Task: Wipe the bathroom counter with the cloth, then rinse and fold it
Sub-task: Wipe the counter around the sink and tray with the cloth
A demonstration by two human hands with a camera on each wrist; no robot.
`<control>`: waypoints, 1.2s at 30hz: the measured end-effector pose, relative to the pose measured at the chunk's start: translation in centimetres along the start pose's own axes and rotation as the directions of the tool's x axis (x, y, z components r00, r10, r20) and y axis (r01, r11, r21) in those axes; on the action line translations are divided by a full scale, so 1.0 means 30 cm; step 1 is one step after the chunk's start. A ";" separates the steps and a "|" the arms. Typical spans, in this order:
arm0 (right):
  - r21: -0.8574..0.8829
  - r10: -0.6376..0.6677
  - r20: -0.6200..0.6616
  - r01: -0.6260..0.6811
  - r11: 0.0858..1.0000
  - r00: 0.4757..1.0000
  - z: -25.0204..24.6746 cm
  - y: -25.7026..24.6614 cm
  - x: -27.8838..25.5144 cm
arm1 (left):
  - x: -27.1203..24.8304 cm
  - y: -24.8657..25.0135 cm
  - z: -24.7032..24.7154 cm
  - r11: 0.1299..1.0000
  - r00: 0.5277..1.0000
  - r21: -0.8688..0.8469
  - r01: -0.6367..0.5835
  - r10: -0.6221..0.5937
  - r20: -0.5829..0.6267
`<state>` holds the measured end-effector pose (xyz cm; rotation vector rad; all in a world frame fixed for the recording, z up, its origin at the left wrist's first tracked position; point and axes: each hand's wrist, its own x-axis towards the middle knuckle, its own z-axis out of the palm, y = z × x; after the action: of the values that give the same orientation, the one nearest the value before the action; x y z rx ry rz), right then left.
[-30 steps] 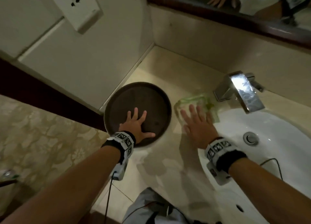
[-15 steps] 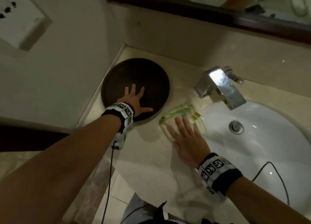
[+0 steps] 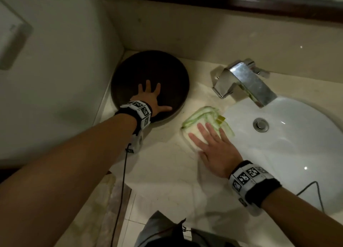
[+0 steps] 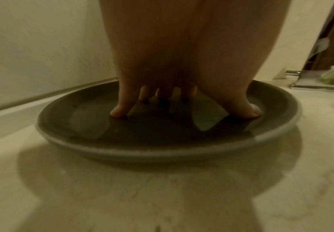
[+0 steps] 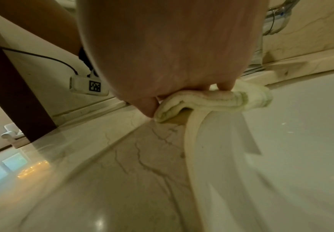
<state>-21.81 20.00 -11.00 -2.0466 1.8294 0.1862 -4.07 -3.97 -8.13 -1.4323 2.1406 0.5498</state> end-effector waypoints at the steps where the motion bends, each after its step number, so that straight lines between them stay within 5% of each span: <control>1: -0.004 -0.003 -0.001 0.003 1.000 1.000 -0.002 -0.003 -0.002 | -0.002 0.000 0.002 1.000 1.000 0.007 -0.004 0.004 -0.005; 10: -0.031 0.030 0.056 -0.028 0.999 0.998 -0.005 -0.065 -0.009 | -0.149 0.000 0.040 0.991 0.979 0.020 -0.131 0.132 -0.153; 17: -0.093 -0.140 0.070 0.147 0.985 0.988 0.020 -0.254 0.021 | -0.378 -0.162 0.180 0.958 0.932 -0.214 -0.192 0.111 -0.344; 31: -0.113 -0.298 0.152 0.316 0.942 0.942 -0.019 -0.694 0.348 | -0.665 -0.480 0.387 0.940 0.970 -0.337 -0.050 -0.035 -0.240; 36: -0.147 -0.303 0.173 0.329 0.933 0.937 -0.016 -0.723 0.380 | -0.706 -0.480 0.445 0.942 0.941 -0.335 -0.026 -0.090 -0.327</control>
<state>0.93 10.87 -10.28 -2.3449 1.4140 0.4071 18.52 13.96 -6.58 -1.8609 2.3637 0.7280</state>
